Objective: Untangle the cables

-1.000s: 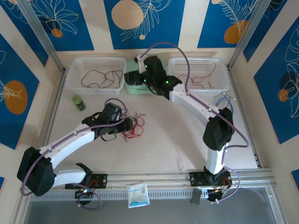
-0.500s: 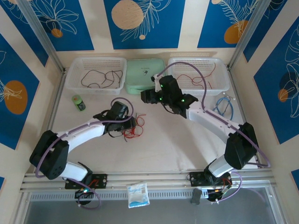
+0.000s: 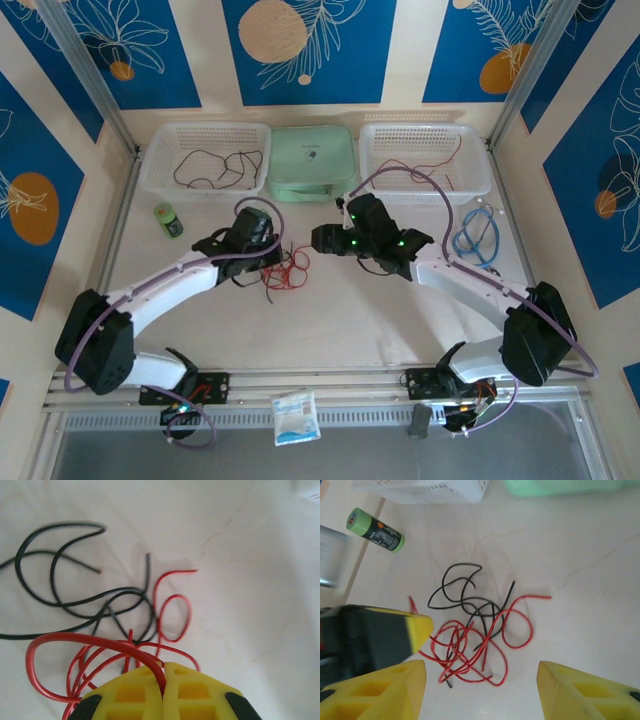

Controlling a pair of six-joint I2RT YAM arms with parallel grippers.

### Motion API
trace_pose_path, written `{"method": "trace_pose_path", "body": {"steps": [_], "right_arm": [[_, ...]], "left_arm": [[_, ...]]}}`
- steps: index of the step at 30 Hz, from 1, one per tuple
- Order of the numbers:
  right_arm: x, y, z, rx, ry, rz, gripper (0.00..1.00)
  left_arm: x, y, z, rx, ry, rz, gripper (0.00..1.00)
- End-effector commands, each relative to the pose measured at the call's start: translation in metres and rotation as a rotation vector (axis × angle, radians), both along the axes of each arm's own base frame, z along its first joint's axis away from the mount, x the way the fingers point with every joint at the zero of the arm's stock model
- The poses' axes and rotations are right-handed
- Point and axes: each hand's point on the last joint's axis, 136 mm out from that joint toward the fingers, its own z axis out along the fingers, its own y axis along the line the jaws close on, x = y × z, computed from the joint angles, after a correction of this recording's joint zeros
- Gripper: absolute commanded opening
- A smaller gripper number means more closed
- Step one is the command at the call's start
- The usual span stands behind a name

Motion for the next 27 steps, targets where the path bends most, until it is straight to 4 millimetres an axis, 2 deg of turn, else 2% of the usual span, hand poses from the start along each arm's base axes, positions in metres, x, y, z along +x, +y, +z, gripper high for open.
{"method": "trace_pose_path", "body": {"steps": [1, 6, 11, 15, 21, 27], "right_arm": [[-0.011, 0.016, -0.024, 0.085, 0.250, -0.042, 0.61], [-0.001, 0.049, -0.030, 0.180, 0.348, 0.005, 0.61], [0.003, 0.070, -0.035, 0.220, 0.403, 0.045, 0.61], [-0.007, 0.075, -0.052, 0.229, 0.465, 0.057, 0.60], [-0.026, 0.086, -0.077, 0.248, 0.547, 0.088, 0.48], [-0.034, 0.102, -0.115, 0.235, 0.628, 0.117, 0.43]], "left_arm": [[-0.008, -0.012, 0.048, -0.014, -0.072, -0.088, 0.00], [-0.022, -0.019, 0.083, 0.006, -0.094, -0.173, 0.00], [-0.031, -0.017, 0.100, 0.026, -0.109, -0.206, 0.00], [-0.029, -0.016, 0.116, 0.033, -0.150, -0.218, 0.00], [-0.022, -0.027, 0.149, -0.007, -0.229, -0.257, 0.00], [-0.021, -0.034, 0.182, -0.067, -0.303, -0.278, 0.00]]}}
